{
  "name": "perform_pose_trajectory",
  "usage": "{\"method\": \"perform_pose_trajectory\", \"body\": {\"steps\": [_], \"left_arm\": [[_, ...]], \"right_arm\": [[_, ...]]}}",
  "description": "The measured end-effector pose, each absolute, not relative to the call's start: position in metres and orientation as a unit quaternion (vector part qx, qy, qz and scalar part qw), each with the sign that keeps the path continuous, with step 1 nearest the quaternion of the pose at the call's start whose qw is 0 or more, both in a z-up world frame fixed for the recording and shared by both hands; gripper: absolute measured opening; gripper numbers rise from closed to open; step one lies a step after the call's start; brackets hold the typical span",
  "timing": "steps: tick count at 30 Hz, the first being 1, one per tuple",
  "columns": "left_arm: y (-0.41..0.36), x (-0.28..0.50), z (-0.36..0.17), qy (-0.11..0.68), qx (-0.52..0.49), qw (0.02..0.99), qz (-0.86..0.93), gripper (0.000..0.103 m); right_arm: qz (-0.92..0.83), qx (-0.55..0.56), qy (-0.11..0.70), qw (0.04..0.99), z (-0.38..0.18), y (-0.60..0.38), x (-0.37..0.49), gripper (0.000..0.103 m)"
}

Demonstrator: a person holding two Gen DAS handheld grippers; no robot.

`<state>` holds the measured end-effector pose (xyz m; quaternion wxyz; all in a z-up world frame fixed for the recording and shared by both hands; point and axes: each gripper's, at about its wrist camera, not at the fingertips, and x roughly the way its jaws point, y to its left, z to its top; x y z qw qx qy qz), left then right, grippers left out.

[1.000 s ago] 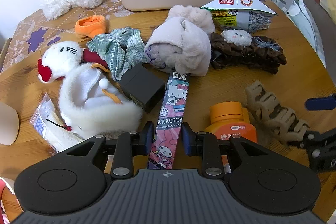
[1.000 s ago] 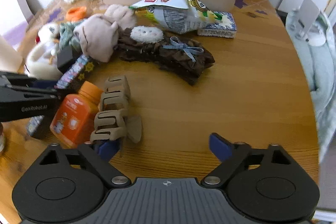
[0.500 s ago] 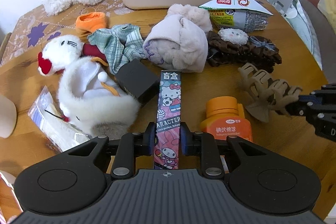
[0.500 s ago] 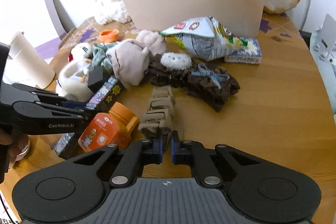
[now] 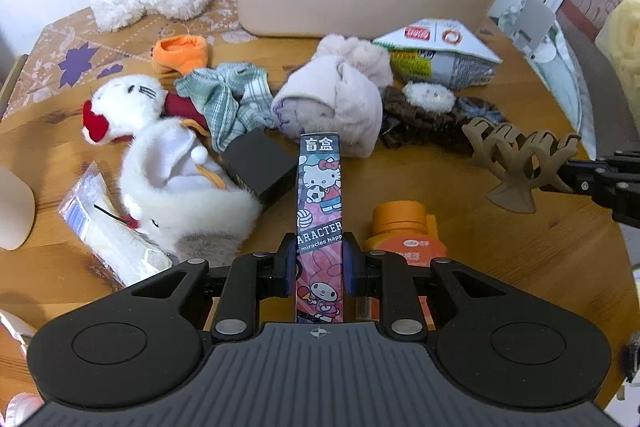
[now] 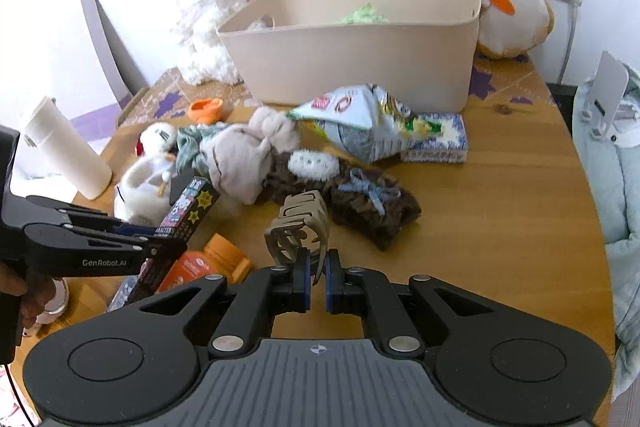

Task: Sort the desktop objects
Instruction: 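Carry both items into the beige basket and open both tools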

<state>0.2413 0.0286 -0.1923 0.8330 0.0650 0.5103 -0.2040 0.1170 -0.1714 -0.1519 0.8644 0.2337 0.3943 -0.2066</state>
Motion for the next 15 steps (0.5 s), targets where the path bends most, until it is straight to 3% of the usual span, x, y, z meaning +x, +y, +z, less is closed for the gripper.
{"method": "perform_pose_trajectory", "body": {"steps": [15], "left_arm": [[0.027, 0.271, -0.110, 0.410, 0.032, 0.883, -0.225, 0.023]], "right_arm": [[-0.229, 0.187, 0.318, 0.901, -0.077, -0.210, 0.130, 0.006]]}}
